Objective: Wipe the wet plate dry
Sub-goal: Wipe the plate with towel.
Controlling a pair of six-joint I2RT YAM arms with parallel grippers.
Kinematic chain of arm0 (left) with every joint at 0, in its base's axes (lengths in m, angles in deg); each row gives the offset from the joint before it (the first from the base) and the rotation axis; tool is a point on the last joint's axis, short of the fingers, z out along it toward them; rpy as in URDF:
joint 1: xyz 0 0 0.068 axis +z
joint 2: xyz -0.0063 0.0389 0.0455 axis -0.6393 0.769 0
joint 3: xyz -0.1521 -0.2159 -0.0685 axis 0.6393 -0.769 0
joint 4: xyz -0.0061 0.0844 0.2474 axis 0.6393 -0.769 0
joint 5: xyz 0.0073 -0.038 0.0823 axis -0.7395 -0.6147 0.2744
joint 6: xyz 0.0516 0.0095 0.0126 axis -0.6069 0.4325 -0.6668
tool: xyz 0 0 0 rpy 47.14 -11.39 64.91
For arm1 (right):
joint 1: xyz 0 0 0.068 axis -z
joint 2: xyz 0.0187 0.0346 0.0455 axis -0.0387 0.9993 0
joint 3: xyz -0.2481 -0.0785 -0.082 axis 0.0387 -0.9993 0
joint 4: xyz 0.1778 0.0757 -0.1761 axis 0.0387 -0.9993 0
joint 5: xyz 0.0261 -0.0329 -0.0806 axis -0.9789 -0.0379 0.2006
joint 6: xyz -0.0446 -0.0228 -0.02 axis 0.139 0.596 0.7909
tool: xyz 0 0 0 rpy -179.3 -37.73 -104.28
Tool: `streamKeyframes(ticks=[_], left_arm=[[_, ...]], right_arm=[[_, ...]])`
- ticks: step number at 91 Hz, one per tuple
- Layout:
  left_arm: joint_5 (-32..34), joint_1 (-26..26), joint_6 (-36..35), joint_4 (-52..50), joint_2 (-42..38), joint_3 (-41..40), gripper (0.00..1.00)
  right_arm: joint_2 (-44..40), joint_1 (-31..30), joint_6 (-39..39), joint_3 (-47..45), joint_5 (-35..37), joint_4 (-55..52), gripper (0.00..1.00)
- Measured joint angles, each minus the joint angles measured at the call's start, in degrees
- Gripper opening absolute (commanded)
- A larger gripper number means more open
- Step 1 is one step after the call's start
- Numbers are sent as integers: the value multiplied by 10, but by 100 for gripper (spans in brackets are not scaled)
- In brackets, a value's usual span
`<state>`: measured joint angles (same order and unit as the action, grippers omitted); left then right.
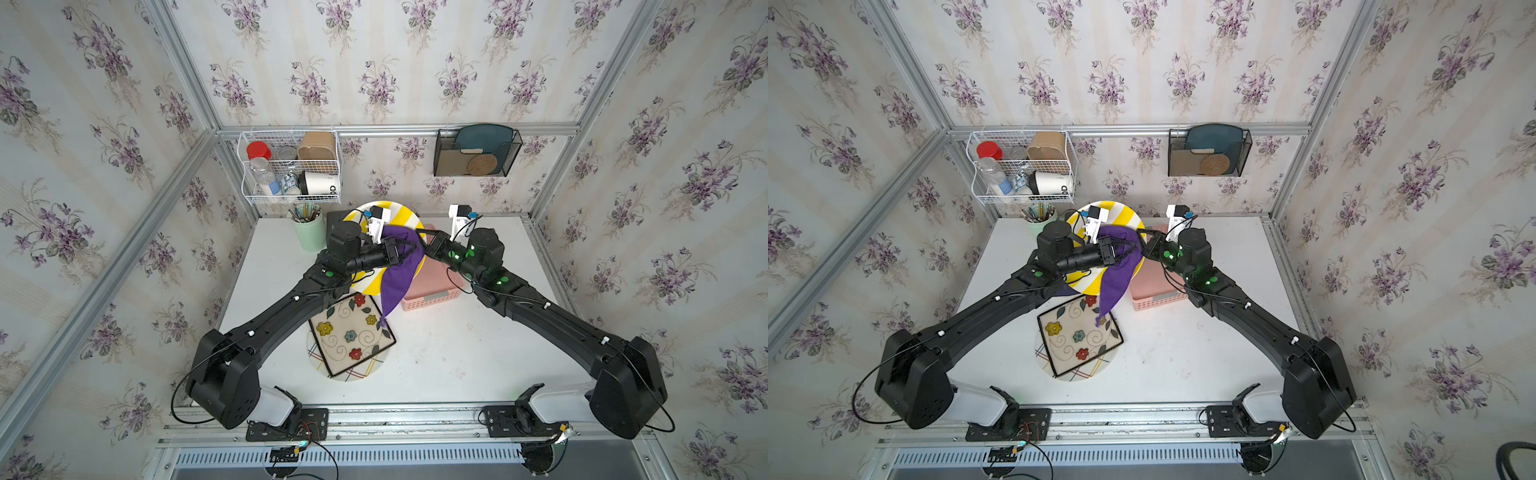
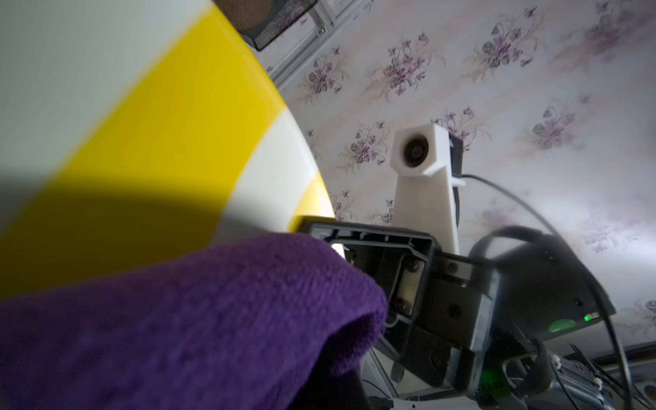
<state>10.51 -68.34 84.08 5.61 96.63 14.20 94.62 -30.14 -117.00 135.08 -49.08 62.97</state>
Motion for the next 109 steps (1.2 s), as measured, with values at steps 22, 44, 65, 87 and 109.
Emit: streamKeyframes(ticks=[22,44,65,87,109], left_arm=[[38,41,24,-10,-35,-7,0],[36,14,3,-36,-27,31,0],[111,47,-31,-103,-76,31,0],[159,-3,-40,-131,-73,19,0],[276,5,-126,-264,-109,69,0]], right_arm=[[-9,-50,19,-20,-3,15,0],[-11,-55,11,-28,-37,24,0],[-29,-42,10,-38,-35,60,0],[-31,-23,7,-38,-45,21,0],[-78,12,26,-46,-19,63,0]])
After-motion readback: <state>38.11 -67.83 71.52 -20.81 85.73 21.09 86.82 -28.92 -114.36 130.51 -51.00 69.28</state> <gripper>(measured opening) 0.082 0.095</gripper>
